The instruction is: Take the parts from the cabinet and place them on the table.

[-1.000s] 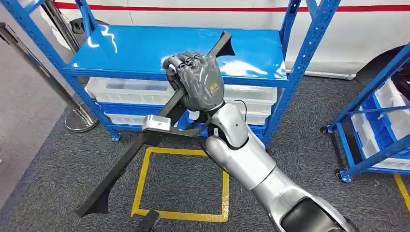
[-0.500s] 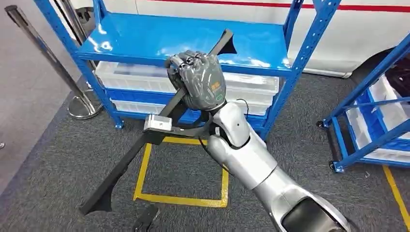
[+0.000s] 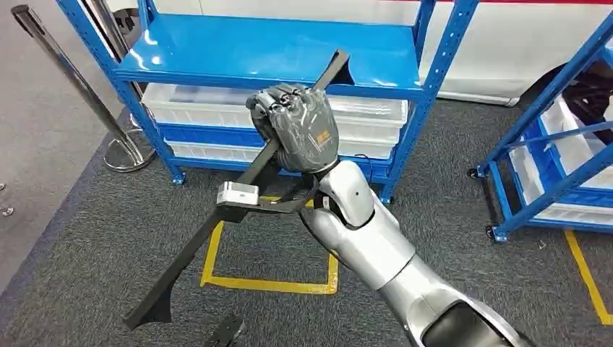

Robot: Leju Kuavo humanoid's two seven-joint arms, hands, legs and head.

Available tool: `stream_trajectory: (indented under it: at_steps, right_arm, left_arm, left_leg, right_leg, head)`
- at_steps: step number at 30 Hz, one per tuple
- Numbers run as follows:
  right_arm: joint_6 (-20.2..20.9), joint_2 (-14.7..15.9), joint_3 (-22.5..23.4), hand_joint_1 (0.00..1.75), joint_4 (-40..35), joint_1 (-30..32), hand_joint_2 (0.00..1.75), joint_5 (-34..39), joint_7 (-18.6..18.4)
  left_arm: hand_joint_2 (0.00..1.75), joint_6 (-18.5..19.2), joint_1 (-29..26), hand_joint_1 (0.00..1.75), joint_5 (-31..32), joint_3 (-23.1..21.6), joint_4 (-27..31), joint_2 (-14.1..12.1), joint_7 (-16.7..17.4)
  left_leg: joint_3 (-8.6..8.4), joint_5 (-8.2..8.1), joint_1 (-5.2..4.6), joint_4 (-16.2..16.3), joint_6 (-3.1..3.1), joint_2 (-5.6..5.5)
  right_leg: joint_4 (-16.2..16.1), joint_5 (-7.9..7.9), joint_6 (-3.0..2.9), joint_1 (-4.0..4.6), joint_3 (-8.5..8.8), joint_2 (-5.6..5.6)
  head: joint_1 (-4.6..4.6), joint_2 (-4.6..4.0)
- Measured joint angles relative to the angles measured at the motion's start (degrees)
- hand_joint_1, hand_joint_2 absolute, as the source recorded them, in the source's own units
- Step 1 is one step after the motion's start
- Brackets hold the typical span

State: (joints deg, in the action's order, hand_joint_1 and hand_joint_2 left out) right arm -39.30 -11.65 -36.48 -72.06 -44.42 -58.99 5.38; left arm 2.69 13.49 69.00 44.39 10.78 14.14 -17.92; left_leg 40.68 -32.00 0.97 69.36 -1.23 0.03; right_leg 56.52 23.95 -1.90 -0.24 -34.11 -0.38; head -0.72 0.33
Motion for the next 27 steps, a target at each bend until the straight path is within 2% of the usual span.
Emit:
stream_trajectory:
  at_steps: [1,2,3,4,5,6,7,8,9,10,11,12,13,14,15,16,17,18,19,20,21,22,23,24,25,26,27]
  right_arm:
    - [-0.1,0.0,0.0,1.75,-0.1,0.4,1.75,-0.2,0.0]
    - [-0.1,0.0,0.0,1.75,-0.4,1.0,1.75,-0.5,0.0]
    - [-0.2,0.0,0.0,1.75,-0.6,1.5,1.75,-0.8,0.0]
    - [-0.2,0.0,0.0,1.75,-0.9,1.9,1.75,-1.0,0.0]
    - [-0.2,0.0,0.0,1.75,-1.2,2.0,1.75,-1.0,0.0]
    - [-0.2,0.0,0.0,1.75,-1.5,2.0,1.75,-1.0,0.0]
    - [-0.2,0.0,0.0,1.75,-1.9,2.0,1.75,-1.0,0.0]
    - [-0.2,0.0,0.0,1.75,-2.1,2.2,1.75,-1.0,0.0]
    - [-0.2,0.0,0.0,1.75,-2.2,2.2,1.75,-1.0,0.0]
    - [-0.3,0.0,0.0,1.75,-2.3,2.2,1.75,-1.0,0.0]
    - [-0.4,0.0,0.0,1.75,-2.4,2.4,1.75,-1.4,0.0]
    - [-0.4,0.1,0.0,1.75,-2.4,2.6,1.75,-1.7,0.0]
    - [-0.5,0.1,0.0,1.75,-2.7,2.8,1.75,-2.2,0.0]
    - [-0.5,0.1,0.0,1.75,-3.0,2.9,1.75,-2.6,0.1]
    - [-0.5,0.1,0.0,1.75,-3.3,3.2,1.75,-3.0,0.3]
    - [-0.5,0.1,0.0,1.75,-3.5,3.6,1.75,-3.3,0.3]
    - [-0.5,0.1,0.0,1.75,-3.7,4.0,1.75,-3.5,0.3]
    - [-0.5,0.1,0.1,1.75,-3.7,4.4,1.75,-3.6,0.3]
    - [-0.5,0.1,0.2,1.75,-3.8,4.7,1.75,-3.8,0.3]
    - [-0.5,0.1,0.2,1.75,-3.9,4.9,1.75,-3.8,0.4]
    - [-0.5,0.1,0.2,1.75,-4.1,4.8,1.75,-3.9,0.4]
    - [-0.5,0.0,0.2,1.75,-4.5,4.8,1.75,-3.9,0.4]
    - [-0.5,0.0,0.2,1.75,-4.8,4.8,1.75,-3.9,0.4]
    - [-0.5,0.0,0.2,1.75,-4.9,4.8,1.75,-3.9,0.4]
    - [-0.5,0.0,0.2,1.75,-4.9,4.7,1.75,-3.9,0.5]
    - [-0.5,0.0,0.2,1.75,-4.9,4.8,1.75,-3.9,0.4]
    - [-0.5,0.0,0.2,1.75,-4.7,4.8,1.75,-3.8,0.4]
  left_arm:
    - [1.75,0.0,-0.1,0.00,0.0,0.0,0.0,-0.1,-0.2]
    - [1.75,0.0,-0.3,0.00,0.0,0.0,0.0,-0.2,-0.3]
    - [1.75,0.0,-0.4,0.00,0.0,0.0,0.0,-0.3,-0.4]
    - [1.75,0.0,-0.5,0.00,0.0,0.0,0.0,-0.4,-0.5]
    - [1.75,0.0,-0.5,0.00,0.0,0.0,0.0,-0.5,-0.6]
    - [1.75,0.0,-0.5,0.00,0.0,0.0,0.0,-0.5,-0.6]
    - [1.75,0.0,-0.4,0.00,0.0,0.0,0.0,-0.4,-0.7]
    - [1.75,0.0,-0.4,0.00,0.0,0.0,0.0,-0.5,-0.7]
    - [1.75,0.0,-0.6,0.00,0.0,0.0,0.0,-0.5,-0.8]
    - [1.75,0.0,-0.6,0.00,0.0,0.0,0.0,-0.5,-0.8]
    - [1.75,0.0,-0.7,0.00,0.0,0.0,0.0,-0.5,-0.7]
    - [1.75,0.0,-0.6,0.00,0.0,0.0,0.0,-0.5,-0.7]
    - [1.75,0.0,-0.6,0.00,0.0,0.0,0.0,-0.5,-0.7]
    - [1.75,0.0,-0.6,0.00,0.1,0.0,0.0,-0.5,-0.7]
    - [1.75,0.0,-0.6,0.00,0.1,0.0,0.0,-0.5,-0.7]
    - [1.75,0.0,-0.6,0.00,0.2,0.0,0.0,-0.5,-0.7]
    - [1.75,0.1,-0.7,0.00,0.2,0.0,0.0,-0.6,-0.7]
    - [1.75,0.2,-0.7,0.00,0.2,0.0,0.0,-0.6,-0.7]
    - [1.75,0.2,-0.7,0.00,0.2,0.0,0.0,-0.6,-0.7]
    - [1.75,0.2,-0.7,0.00,0.2,0.0,0.0,-0.6,-0.7]
    - [1.75,0.2,-0.7,0.00,0.2,0.0,0.0,-0.6,-0.7]
    - [1.75,0.2,-0.7,0.00,0.2,-0.1,0.0,-0.4,-0.7]
    - [1.75,0.2,-0.7,0.00,0.2,-0.1,0.0,-0.4,-0.7]
    - [1.75,0.4,-0.7,0.00,0.2,-0.1,0.0,-0.4,-0.7]
    - [1.75,0.3,-0.6,0.00,0.2,-0.1,0.0,-0.4,-0.8]
    - [1.75,0.4,-0.7,0.00,0.2,-0.1,0.0,-0.3,-0.8]
    - [1.75,0.4,-0.8,0.00,0.2,-0.1,0.0,-0.3,-0.8]
  left_leg:
    - [0.42,-1.08,0.13,3.2,-0.36,0.00]
    - [0.20,-0.58,0.33,4.8,-0.70,0.01]
    - [-1.00,1.20,0.59,4.2,-1.02,0.03]
    - [-3.14,3.51,0.89,1.5,-1.39,0.04]
    - [-6.35,5.42,1.30,-3.2,-1.94,0.05]
    - [-8.73,4.16,1.51,-7.8,-2.73,-0.03]
    - [-10.43,2.72,0.78,-10.0,-2.65,-0.38]
    - [-9.76,3.02,0.77,-9.4,-1.33,-0.64]
    - [-9.53,3.11,0.74,-9.6,-1.10,-0.65]
    - [-9.17,3.37,0.48,-9.2,-0.55,-0.72]
    - [-8.63,4.02,0.39,-9.5,0.33,-0.56]
    - [-8.28,4.82,0.77,-9.8,1.31,-0.09]
    - [-7.39,5.65,0.59,-9.9,1.98,-0.11]
    - [-6.50,6.34,0.37,-9.9,2.54,-0.09]
    - [-5.58,7.06,0.22,-9.9,2.66,-0.05]
    - [-4.52,7.84,-0.05,-9.8,2.78,-0.01]
    - [-3.54,8.60,-0.32,-9.8,2.88,0.03]
    - [-2.62,9.31,-0.58,-9.8,2.92,0.06]
    - [-1.64,10.11,-0.86,-9.8,2.91,0.06]
    - [-0.75,10.80,-1.08,-9.8,2.91,0.05]
    - [-0.02,11.60,-1.26,-9.8,2.94,-0.02]
    - [0.33,12.12,-1.31,-9.8,2.76,-0.03]
    - [0.45,12.79,-1.31,-9.9,2.47,0.02]
    - [0.45,13.85,-0.98,-10.6,2.13,0.07]
    - [0.45,14.79,-0.61,-11.3,1.80,0.09]
    - [0.52,15.72,-0.64,-11.8,1.47,0.03]
    - [0.95,15.22,-0.64,-12.0,1.17,-0.12]
  right_leg:
    - [0.2,-0.40,0.06,-0.02,-0.63,-0.12]
    - [0.6,-0.71,0.20,-0.15,-1.34,-0.27]
    - [1.0,-0.98,0.43,-0.34,-2.12,-0.31]
    - [1.6,-1.20,0.78,-0.63,-3.01,-0.33]
    - [2.5,-1.43,1.14,-1.02,-4.05,-0.32]
    - [3.3,-1.64,1.48,-1.21,-4.98,-0.32]
    - [3.8,-1.92,1.91,-0.91,-5.80,-0.24]
    - [3.8,-2.42,2.39,-0.84,-5.86,-0.19]
    - [3.8,-2.87,2.66,-0.81,-5.91,-0.15]
    - [3.5,-3.51,3.09,-0.83,-5.99,-0.16]
    - [3.3,-4.14,3.58,-0.87,-6.20,-0.01]
    - [4.0,-2.48,3.73,-1.27,-6.75,0.27]
    - [6.0,1.18,3.71,-1.05,-7.40,0.26]
    - [9.5,4.98,3.65,-1.16,-8.20,0.26]
    - [13.6,8.23,3.62,-1.00,-8.99,0.28]
    - [18.0,10.42,3.54,-0.89,-9.52,0.30]
    - [20.8,10.24,3.36,-0.82,-9.38,0.30]
    - [21.6,8.45,3.05,-0.70,-8.48,0.30]
    - [20.3,5.82,2.55,-0.44,-6.51,0.30]
    - [17.6,4.06,1.91,-0.15,-3.86,0.34]
    - [13.0,4.03,1.00,0.30,0.02,0.39]
    - [7.4,6.84,0.14,0.77,4.22,0.38]
    - [1.7,9.08,0.21,0.88,7.38,0.28]
    - [1.9,8.39,0.49,1.30,6.72,0.43]
    - [1.8,7.55,0.32,1.61,6.38,0.41]
    - [0.9,6.64,0.13,1.69,6.16,0.39]
    - [0.0,5.38,-0.17,0.82,5.84,-0.10]
  head:
    - [-0.09,0.00]
    - [-0.02,0.00]
    - [-0.09,0.00]
    - [-0.04,0.00]
    - [-0.07,0.00]
    - [-0.09,0.00]
    - [-0.14,0.00]
    - [0.00,0.00]
    - [0.02,0.00]
    - [0.00,0.00]
    - [0.02,0.00]
    - [0.00,0.00]
    - [0.09,0.00]
    - [0.04,0.00]
    - [0.07,0.00]
    - [0.04,0.00]
    - [0.04,0.00]
    - [0.04,0.00]
    - [0.04,0.00]
    - [0.07,0.00]
    - [0.02,0.00]
    - [-0.02,0.00]
    - [0.00,0.00]
    - [0.02,0.00]
    - [0.07,0.00]
    - [0.06,0.00]
    - [0.04,0.00]
